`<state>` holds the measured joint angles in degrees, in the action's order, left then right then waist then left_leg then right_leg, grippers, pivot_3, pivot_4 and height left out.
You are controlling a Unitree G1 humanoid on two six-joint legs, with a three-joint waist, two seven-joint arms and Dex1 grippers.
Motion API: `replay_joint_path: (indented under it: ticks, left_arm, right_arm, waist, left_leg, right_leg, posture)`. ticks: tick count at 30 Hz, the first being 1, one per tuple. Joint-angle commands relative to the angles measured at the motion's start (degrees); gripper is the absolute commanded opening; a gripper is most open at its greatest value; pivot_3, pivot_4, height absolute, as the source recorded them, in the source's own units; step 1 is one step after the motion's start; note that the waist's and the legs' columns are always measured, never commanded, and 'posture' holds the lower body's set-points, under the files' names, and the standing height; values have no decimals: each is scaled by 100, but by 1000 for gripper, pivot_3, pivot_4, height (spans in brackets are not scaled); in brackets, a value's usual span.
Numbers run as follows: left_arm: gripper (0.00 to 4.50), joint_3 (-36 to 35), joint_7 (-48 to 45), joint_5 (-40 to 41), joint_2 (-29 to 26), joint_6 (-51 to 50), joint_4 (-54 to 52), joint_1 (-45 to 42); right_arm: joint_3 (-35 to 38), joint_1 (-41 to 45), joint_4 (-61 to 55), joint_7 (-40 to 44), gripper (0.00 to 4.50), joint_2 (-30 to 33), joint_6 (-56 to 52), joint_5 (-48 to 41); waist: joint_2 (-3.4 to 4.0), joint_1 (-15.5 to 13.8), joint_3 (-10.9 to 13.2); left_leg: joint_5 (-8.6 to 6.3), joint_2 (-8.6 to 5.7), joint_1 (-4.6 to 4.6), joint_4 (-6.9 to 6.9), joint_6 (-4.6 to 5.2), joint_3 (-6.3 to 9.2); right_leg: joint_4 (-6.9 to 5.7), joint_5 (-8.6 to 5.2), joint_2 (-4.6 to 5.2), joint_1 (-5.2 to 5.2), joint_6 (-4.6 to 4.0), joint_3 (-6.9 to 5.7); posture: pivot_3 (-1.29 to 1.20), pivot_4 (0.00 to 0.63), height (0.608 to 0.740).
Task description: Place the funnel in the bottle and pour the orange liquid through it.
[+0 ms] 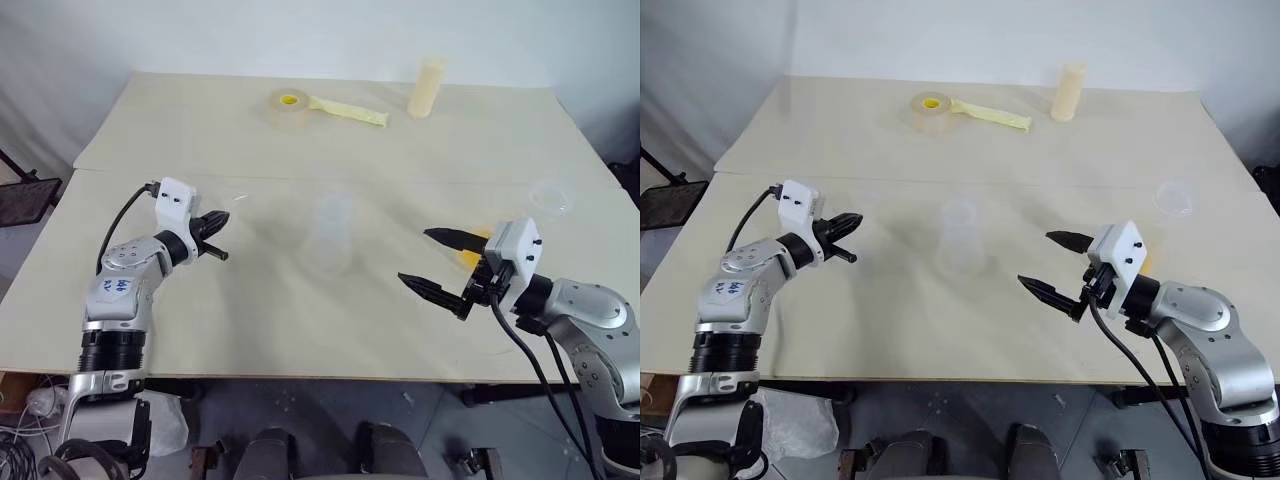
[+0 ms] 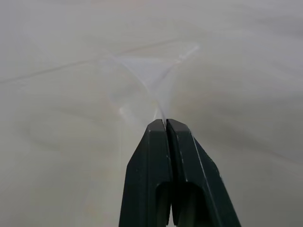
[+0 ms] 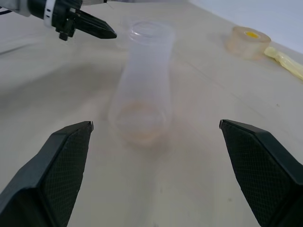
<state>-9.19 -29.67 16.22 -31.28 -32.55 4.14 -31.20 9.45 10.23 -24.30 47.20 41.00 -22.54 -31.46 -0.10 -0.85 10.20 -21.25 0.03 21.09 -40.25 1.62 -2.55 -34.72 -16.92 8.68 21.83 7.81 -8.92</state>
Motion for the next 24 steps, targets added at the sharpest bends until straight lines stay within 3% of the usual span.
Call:
replay_joint_path:
  ticks: [1,7,14,24]
  left_arm:
    - [11,-253,-208,395,-19,21,-729,159]
    - [11,-396,-938,664,-421,442,-823,-6]
    - [11,41,-2545,780,-1148,1008,-326,-862]
    - [11,905,-4407,380,-1212,2036,1336,-2417]
  right_arm:
    - [100,22,-38,19,4500,-25,134,4]
    - [65,82,37,41,4500,-53,181,25]
    - [136,138,248,215,4500,-20,369,-14]
    - [91,112,101,249,4500,-67,376,-77]
  waist:
    - [0,-38,0]
    - [0,-62,0]
    - [1,-69,0]
    - [1,-66,0]
  left_leg:
    - [0,0,-2,0,0,-1]
    - [0,-1,0,-5,0,0]
    - [0,-3,0,-4,0,-5]
    - [0,-3,5,-4,0,-51]
  right_leg:
    - [0,0,1,-1,0,2]
    - [5,0,0,-5,0,1]
    - [10,0,-1,-7,0,-2]
    - [10,0,-5,-6,-1,-7]
  posture:
    - [0,150,740]
    - [0,150,740]
    - [0,150,740]
    - [0,150,740]
